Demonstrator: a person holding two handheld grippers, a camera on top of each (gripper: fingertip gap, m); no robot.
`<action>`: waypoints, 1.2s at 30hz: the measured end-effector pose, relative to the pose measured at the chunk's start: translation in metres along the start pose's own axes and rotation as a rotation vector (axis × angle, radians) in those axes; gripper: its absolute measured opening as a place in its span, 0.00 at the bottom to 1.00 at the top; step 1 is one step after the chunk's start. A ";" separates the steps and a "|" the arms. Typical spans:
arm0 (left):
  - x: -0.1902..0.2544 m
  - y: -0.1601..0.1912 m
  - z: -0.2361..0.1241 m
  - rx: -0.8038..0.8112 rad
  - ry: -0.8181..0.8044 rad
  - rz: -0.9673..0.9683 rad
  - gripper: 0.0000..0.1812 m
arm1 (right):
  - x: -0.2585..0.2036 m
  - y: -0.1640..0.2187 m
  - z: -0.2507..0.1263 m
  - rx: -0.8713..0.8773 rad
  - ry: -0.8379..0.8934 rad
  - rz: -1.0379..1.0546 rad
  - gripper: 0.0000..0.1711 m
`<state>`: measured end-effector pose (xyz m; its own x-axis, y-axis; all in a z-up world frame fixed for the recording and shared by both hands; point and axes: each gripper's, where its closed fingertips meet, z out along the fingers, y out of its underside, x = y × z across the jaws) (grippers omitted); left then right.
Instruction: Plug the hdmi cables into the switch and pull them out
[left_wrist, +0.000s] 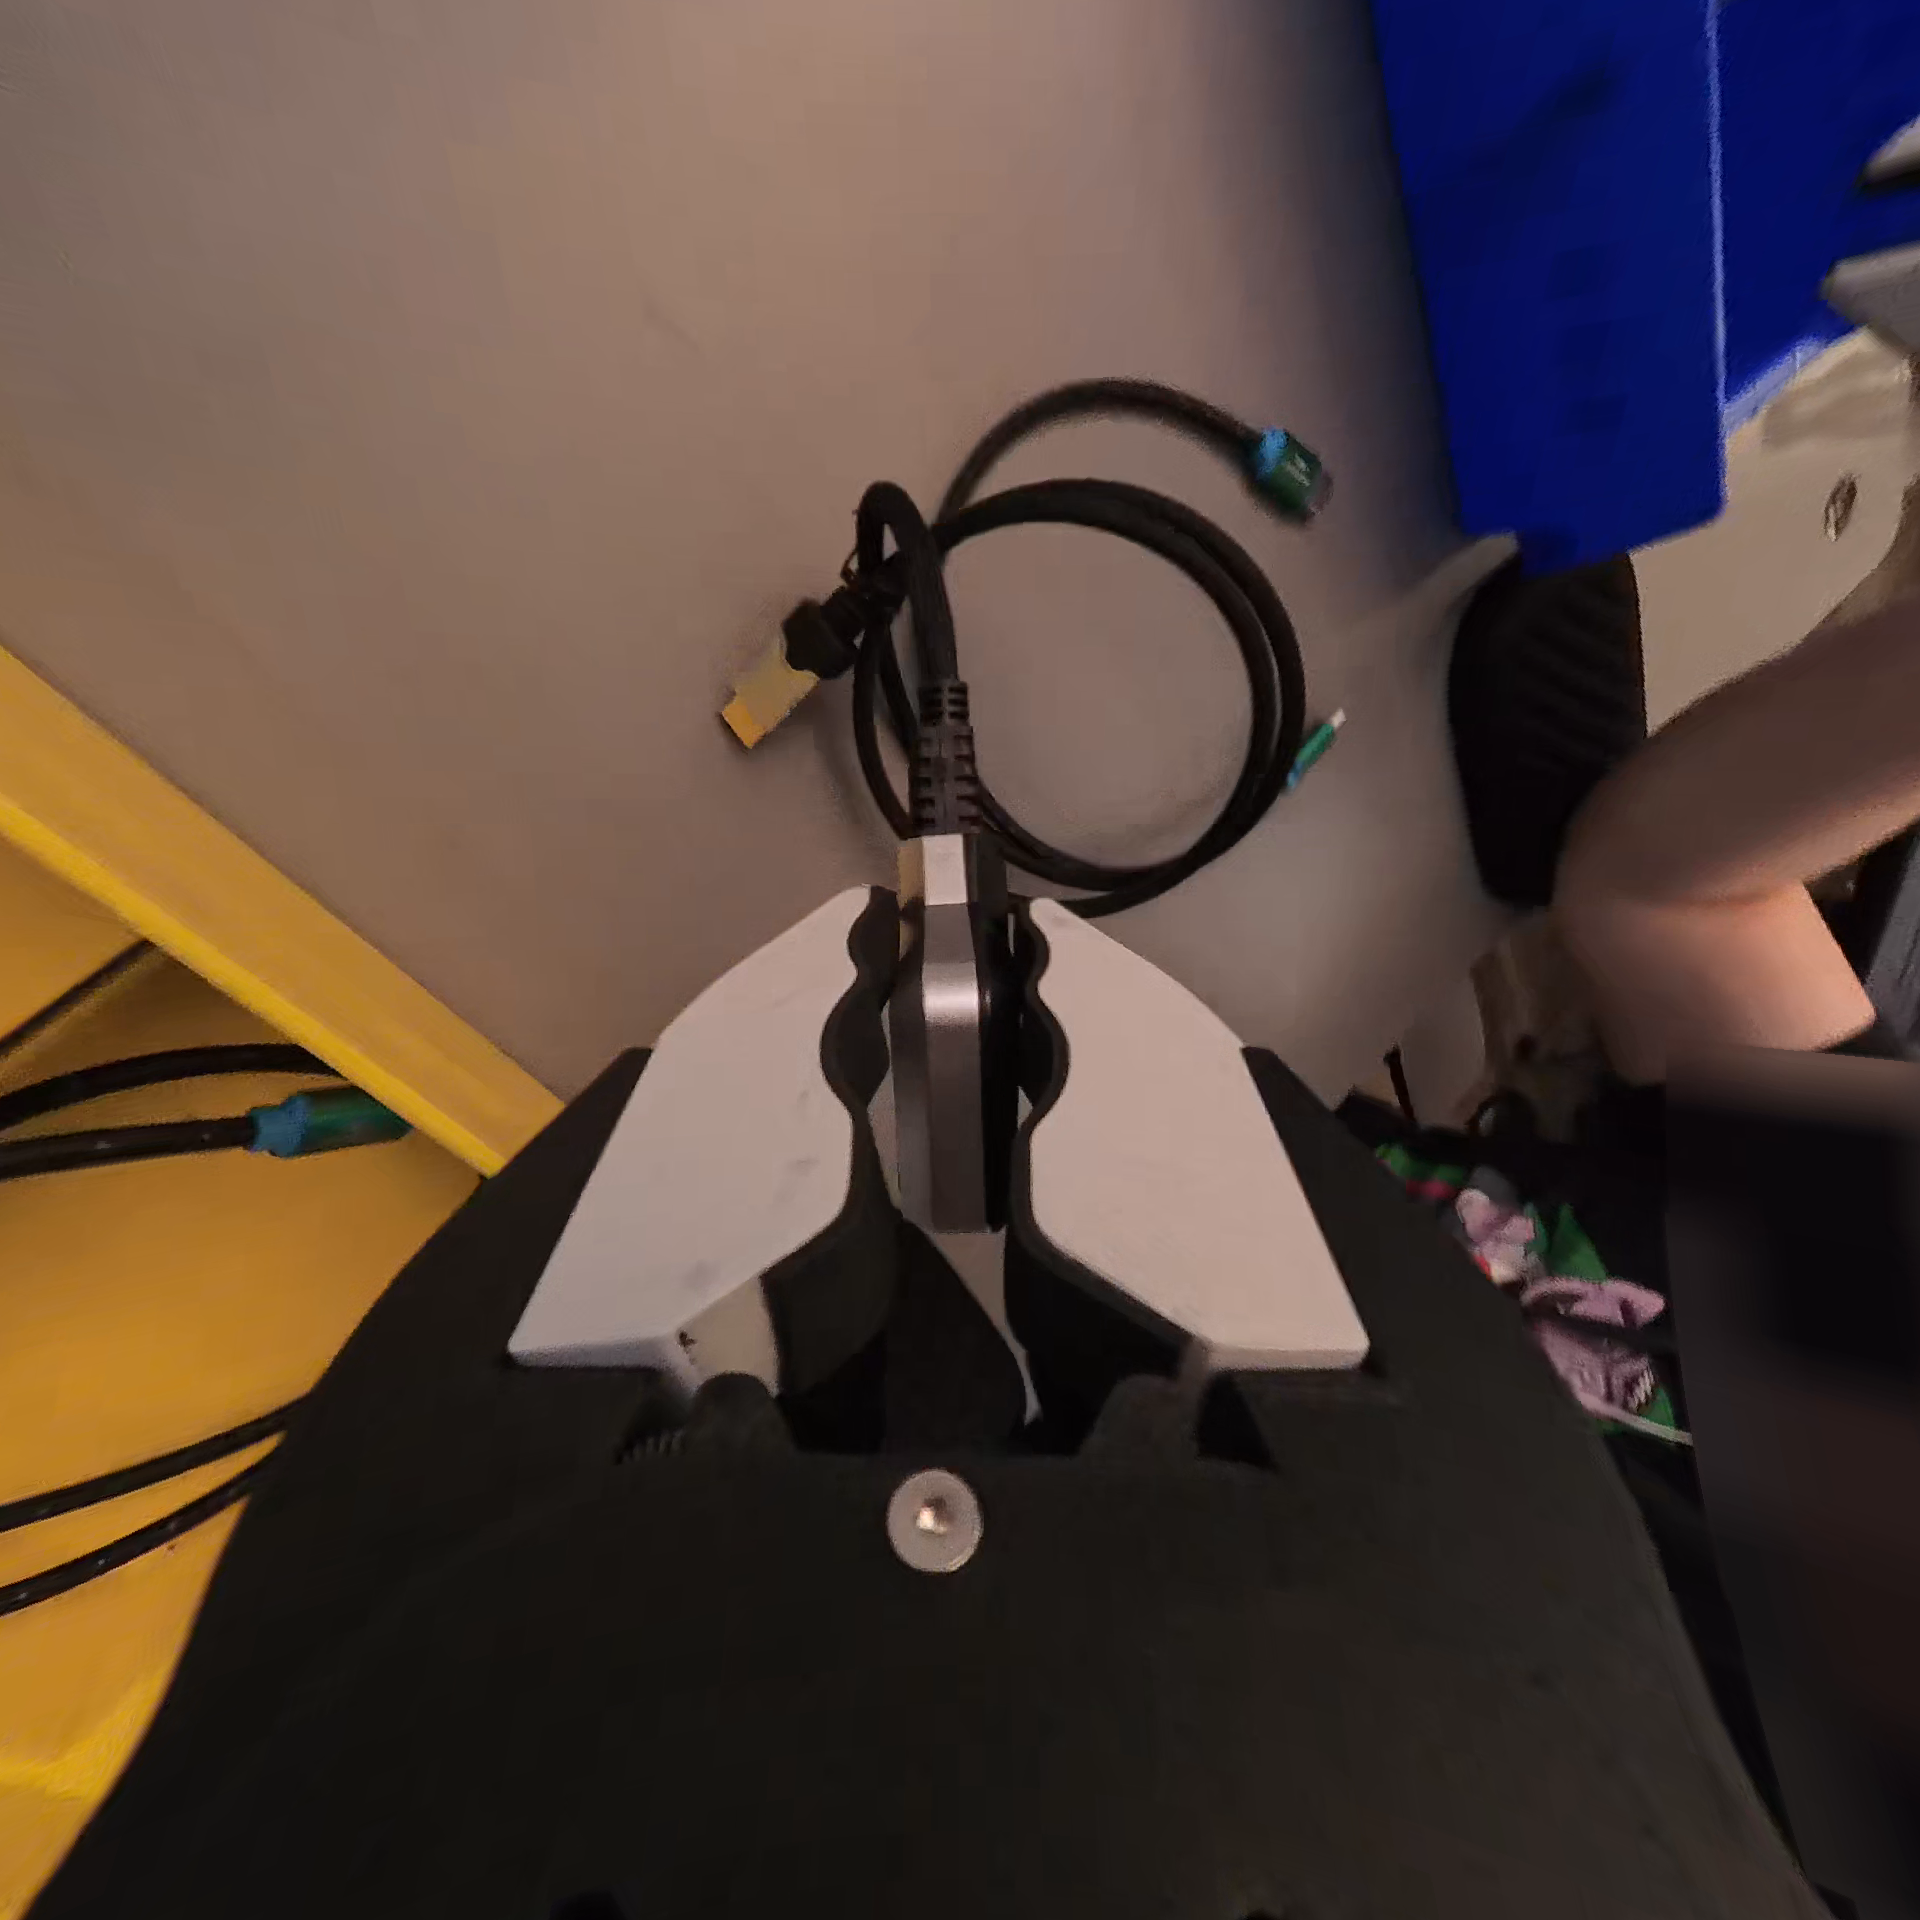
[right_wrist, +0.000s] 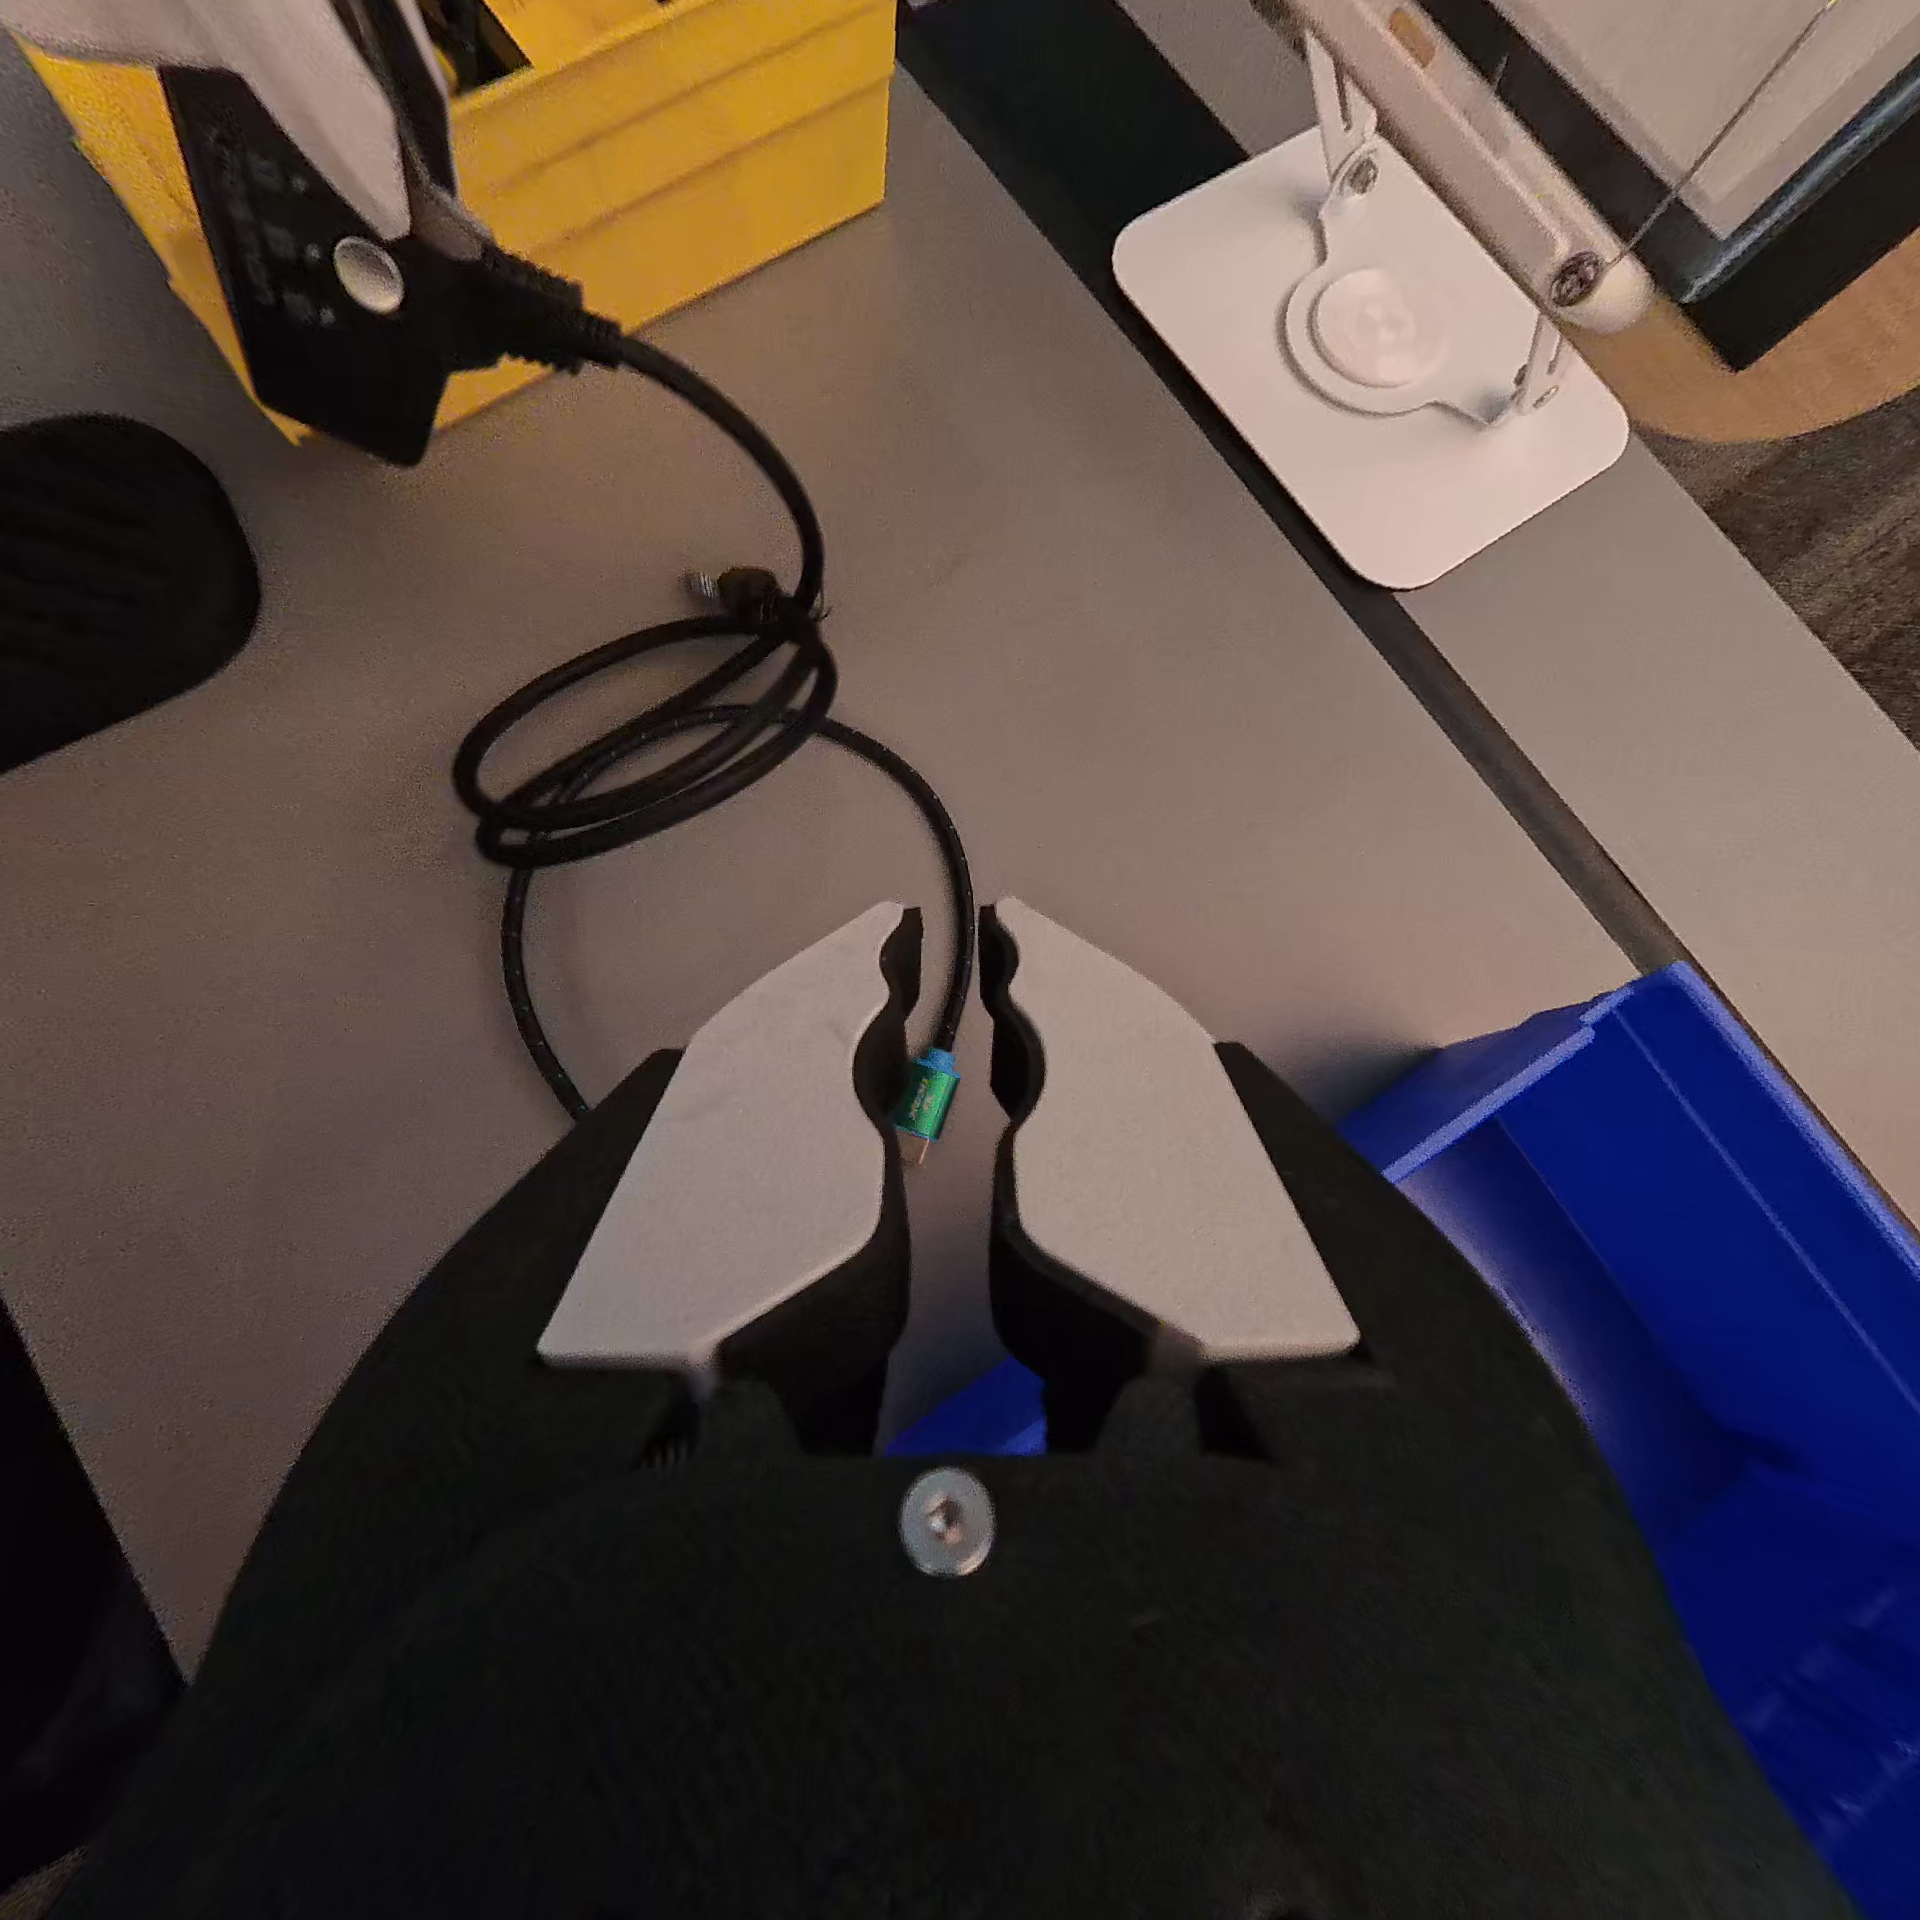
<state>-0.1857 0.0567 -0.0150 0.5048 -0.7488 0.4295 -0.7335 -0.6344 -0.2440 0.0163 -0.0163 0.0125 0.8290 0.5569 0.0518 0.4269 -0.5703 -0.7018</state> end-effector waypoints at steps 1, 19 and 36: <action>-0.004 -0.006 0.002 0.022 -0.015 -0.017 0.11 | 0.001 0.002 0.003 -0.016 0.006 -0.007 0.07; -0.028 -0.066 0.077 0.647 0.306 -0.490 0.11 | 0.008 0.018 0.026 -0.126 0.025 0.012 0.07; -0.031 -0.028 0.138 0.431 0.305 -0.449 0.18 | 0.007 0.020 0.028 -0.147 0.037 -0.006 0.07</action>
<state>-0.1178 0.0710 -0.1414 0.5202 -0.3487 0.7796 -0.2058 -0.9371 -0.2819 0.0206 -0.0069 -0.0208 0.8379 0.5393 0.0836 0.4779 -0.6511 -0.5896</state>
